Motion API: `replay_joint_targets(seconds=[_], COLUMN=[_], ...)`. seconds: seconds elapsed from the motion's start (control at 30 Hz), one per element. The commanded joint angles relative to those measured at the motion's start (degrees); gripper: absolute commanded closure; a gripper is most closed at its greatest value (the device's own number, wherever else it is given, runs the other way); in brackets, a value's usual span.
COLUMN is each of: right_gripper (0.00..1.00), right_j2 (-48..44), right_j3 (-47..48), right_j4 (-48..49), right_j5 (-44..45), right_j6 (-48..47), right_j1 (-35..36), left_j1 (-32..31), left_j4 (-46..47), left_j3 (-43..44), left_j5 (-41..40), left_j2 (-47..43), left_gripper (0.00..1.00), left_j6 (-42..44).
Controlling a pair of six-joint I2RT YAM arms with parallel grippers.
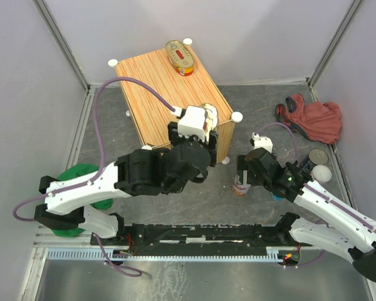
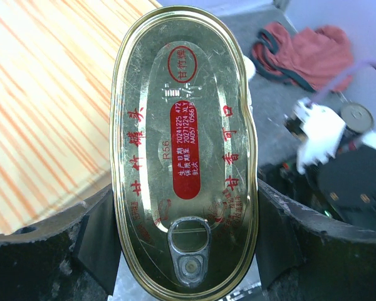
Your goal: Place and organize the canned foods onto the counter
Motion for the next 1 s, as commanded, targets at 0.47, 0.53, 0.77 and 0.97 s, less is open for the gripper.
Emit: replay_joint_targets(seconds=[0.47,0.53,0.77,0.97], right_gripper=[0.07,0.07,0.07,0.07], right_j2=[-3.8,-4.5,-7.4,-9.7], right_j3=[5.6,5.8,6.1,5.9], right_j4=[-3.4,-3.7,-5.3,-6.2], right_j5=[-0.3,-0.4,-0.8,-0.7], right_j6=[-0.1,-0.2,-0.1,-0.1], right_j1=[-0.2,-0.2,-0.1,-0.2], left_j1=[31.5,34.7,44.0,47.3], left_j4=[2.7,3.4,6.3,5.2], left_j3=[11.9,12.4,17.4,28.2], left_j5=[6.1,8.4,14.1,14.4], left_j2=[4.9,6.1,12.2,21.9], left_gripper=[0.97,0.97,0.97,0.97], left_j6=[9.1,9.4,10.8,11.3])
